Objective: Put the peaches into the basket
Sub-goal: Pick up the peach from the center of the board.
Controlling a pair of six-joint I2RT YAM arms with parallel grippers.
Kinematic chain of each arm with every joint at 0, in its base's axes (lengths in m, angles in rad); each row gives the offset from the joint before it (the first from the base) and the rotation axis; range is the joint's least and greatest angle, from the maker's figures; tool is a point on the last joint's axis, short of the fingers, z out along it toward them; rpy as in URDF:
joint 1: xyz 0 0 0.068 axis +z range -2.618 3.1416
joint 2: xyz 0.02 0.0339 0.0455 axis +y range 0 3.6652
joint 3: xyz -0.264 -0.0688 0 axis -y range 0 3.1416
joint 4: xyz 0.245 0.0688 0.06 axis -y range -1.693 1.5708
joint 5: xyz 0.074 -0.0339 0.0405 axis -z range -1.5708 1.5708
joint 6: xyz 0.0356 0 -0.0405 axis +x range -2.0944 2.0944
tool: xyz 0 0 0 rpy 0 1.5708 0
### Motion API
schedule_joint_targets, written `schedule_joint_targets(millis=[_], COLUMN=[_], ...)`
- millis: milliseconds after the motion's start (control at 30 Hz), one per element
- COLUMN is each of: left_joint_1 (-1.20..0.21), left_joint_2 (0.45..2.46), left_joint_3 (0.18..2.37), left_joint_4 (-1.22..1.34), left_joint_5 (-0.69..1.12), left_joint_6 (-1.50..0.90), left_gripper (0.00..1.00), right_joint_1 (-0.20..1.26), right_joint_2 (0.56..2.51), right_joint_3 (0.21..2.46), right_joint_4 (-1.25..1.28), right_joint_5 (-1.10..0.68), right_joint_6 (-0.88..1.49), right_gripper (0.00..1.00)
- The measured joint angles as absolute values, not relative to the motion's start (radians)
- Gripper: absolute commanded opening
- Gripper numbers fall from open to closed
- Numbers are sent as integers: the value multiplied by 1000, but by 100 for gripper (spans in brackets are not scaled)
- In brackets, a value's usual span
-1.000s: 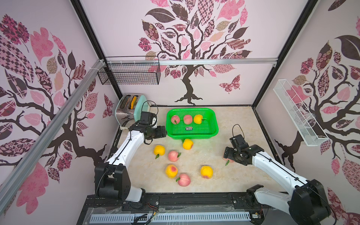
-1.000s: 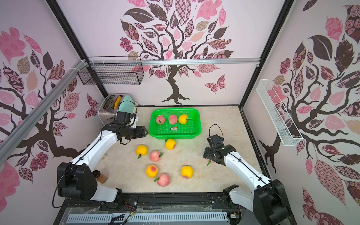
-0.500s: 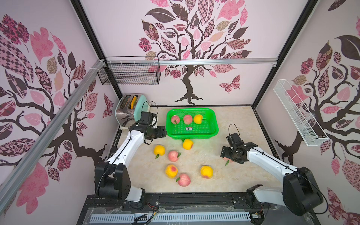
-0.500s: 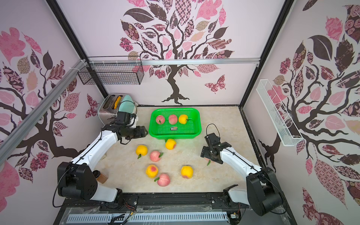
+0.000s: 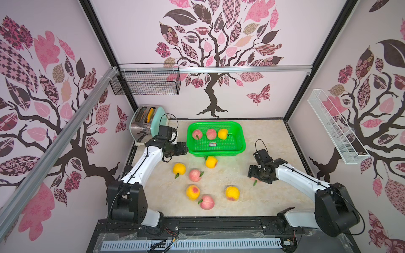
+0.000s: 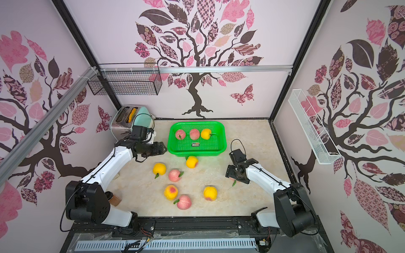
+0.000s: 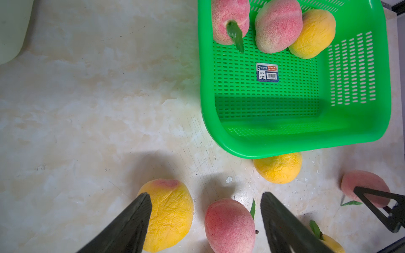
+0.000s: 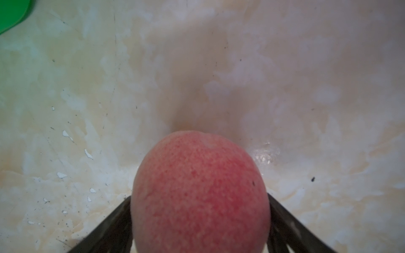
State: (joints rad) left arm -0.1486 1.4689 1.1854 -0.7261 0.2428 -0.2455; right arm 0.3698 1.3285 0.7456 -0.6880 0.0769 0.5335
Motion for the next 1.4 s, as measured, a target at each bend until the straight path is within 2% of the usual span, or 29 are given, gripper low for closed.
schedule_joint_targets(millis=[233,300,333,1400], left_joint_1=[-148,-148,-148,-148], left_joint_2=[1469,1470,1469,1469], left_joint_3=[1185,1185,1185,1185], left_joint_4=[-719,-719,-719,-703], left_joint_5=[267,272,272,291], left_joint_6=[-245,-245,-245,-245], left_gripper=[82,82,82,82], right_joint_1=[370,370,370,368], right_joint_2=[1340,1342,1342,1323], right_joint_3=[757,758,758,843], right_joint_4=[-687,-686,-686,-734], right_joint_5=[55,51,48,29], right_joint_6=[519,514,512,459], right_gripper=[69,45,37,37])
